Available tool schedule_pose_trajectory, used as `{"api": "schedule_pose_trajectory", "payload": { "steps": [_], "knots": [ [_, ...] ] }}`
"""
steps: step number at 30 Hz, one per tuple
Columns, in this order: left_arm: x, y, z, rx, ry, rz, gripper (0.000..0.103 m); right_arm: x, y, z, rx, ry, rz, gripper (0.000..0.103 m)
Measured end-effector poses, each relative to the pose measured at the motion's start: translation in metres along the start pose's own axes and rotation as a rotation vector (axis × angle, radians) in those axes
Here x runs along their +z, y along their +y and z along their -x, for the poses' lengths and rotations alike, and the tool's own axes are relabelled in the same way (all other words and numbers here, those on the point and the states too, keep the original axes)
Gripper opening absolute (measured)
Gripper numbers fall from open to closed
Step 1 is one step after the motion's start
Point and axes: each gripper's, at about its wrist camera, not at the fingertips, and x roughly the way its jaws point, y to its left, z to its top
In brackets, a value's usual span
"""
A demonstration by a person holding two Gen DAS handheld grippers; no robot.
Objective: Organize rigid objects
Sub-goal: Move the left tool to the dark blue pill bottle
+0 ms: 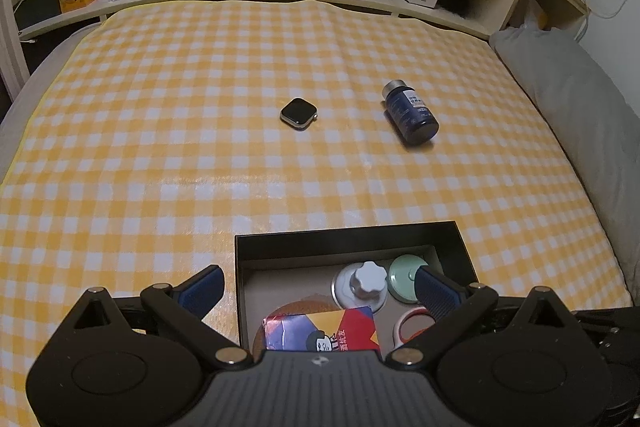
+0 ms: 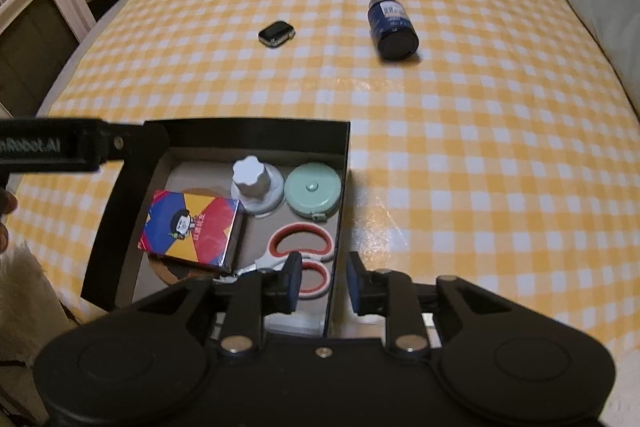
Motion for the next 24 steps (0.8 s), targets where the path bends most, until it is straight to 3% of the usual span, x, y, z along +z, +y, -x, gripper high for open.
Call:
{"api": "schedule_pose_trajectory", "payload": {
  "steps": [4, 6, 8, 15, 24],
  "knots": [
    [0.003, 0.0, -0.003, -0.005, 0.0, -0.005, 0.101, 0.0, 0.004, -0.01, -0.001, 0.04, 0.012, 0.023],
    [0.006, 0.0, -0.006, -0.01, 0.0, -0.008, 0.101, 0.0, 0.005, -0.013, -0.023, 0.046, 0.017, 0.009],
    [0.012, 0.0, -0.01, -0.013, -0.005, -0.01, 0.101, 0.001, 0.003, -0.014, -0.039, 0.049, 0.011, 0.004],
    [0.038, -0.017, -0.04, -0.021, -0.014, -0.021, 0.101, 0.004, 0.003, -0.025, -0.042, 0.076, 0.012, 0.004],
    [0.081, -0.077, -0.088, -0.077, -0.032, -0.09, 0.101, 0.004, 0.002, -0.026, -0.035, 0.073, 0.008, 0.004]
  ]
}}
